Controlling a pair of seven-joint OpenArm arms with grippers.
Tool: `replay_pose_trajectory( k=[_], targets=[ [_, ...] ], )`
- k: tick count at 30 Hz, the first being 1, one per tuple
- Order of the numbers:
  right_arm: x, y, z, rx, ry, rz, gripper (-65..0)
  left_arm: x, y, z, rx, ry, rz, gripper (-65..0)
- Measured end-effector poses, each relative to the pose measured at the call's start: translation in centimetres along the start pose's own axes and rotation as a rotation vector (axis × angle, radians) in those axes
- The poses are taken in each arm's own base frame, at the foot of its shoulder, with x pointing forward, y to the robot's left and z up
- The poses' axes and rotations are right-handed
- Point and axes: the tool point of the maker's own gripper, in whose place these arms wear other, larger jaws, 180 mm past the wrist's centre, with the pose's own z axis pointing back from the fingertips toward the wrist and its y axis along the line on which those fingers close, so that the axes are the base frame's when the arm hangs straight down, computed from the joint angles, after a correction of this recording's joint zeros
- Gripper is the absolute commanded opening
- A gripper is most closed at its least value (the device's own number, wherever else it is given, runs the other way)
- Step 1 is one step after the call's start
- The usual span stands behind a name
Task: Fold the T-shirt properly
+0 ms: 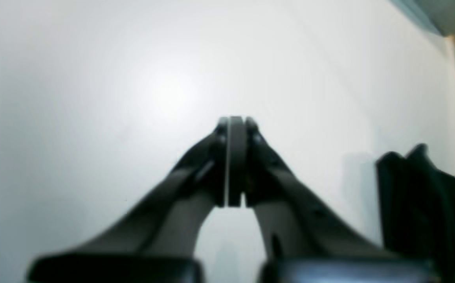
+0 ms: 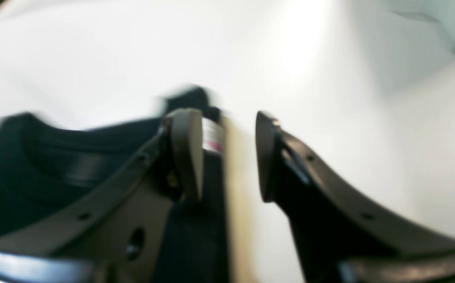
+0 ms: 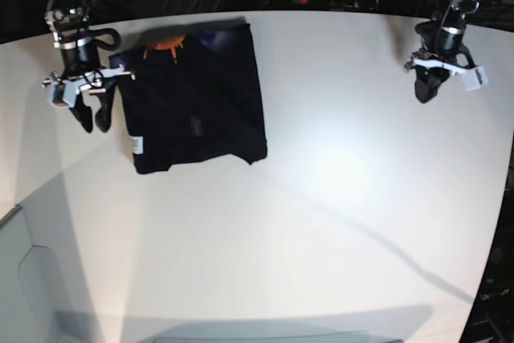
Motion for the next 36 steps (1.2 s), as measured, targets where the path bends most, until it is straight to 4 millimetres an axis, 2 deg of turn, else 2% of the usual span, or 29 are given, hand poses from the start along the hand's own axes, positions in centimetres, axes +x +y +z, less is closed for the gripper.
replay_pose_trajectory(
  k=[1, 3, 6, 8, 11, 15, 17, 20, 24, 27, 29, 31, 35, 36],
  targets=[
    [-0.4, -1.2, 0.6, -0.036, 0.011, -0.005, -56.9, -0.2, 0.6, 0.8, 0.022, 0.012, -0.008, -62.8],
    [-1.0, -3.9, 2.4, -0.120, 0.029, -0.002, -65.0, -0.7, 1.4, 2.8, 0.056, 0.030, -0.027, -65.0],
    [-3.5, -6.0, 6.2, -0.196, 0.118, 0.001, -65.0, -1.3, 3.1, 6.1, 0.128, 0.066, -0.058, -65.0],
    [-5.7, -6.1, 8.6, -0.206, 0.201, -0.006, -65.0, -2.1, 4.3, 7.9, 0.179, 0.096, -0.066, -65.0],
    [-8.5, -5.5, 12.0, -0.221, 0.305, -0.030, -65.0, -5.2, 5.3, 10.0, 0.230, 0.193, -0.048, -65.0],
    [-11.2, -4.9, 15.5, -0.236, 0.398, -0.068, -65.0, -7.9, 7.3, 11.7, 0.320, 0.307, -0.187, -65.0],
    [-13.7, -4.5, 16.9, -0.242, 0.479, -0.129, -65.0, -11.0, 8.4, 12.5, 0.364, 0.404, -0.223, -65.0],
    [-18.6, -2.8, 18.8, -0.214, 0.650, -0.211, -65.0, -16.7, 10.2, 13.8, 0.408, 0.589, -0.284, -65.0],
    [-23.1, -2.5, 20.2, -0.179, 0.775, -0.274, -65.0, -24.2, 10.5, 13.3, 0.294, 0.794, -0.307, -65.0],
    [-27.0, -0.4, 20.1, -0.101, 0.873, -0.337, -65.0, -29.4, 10.7, 12.6, 0.241, 0.914, -0.227, -65.0],
    [-28.8, 1.1, 19.3, -0.082, 0.860, -0.409, -65.0, -32.2, 10.8, 12.4, 0.220, 0.964, -0.155, -65.0],
    [-30.5, 2.3, 18.6, -0.068, 0.866, -0.461, -65.0, -34.1, 11.3, 11.9, 0.224, 0.964, -0.107, -65.0],
    [-33.2, 4.6, 18.8, -0.047, 0.863, -0.541, -65.0, -35.8, 12.6, 10.0, 0.273, 0.815, -0.004, -65.0],
    [-33.7, 5.4, 18.9, -0.035, 0.857, -0.554, -65.0, -36.4, 12.6, 9.8, 0.253, 0.824, -0.015, -65.0]
  ],
)
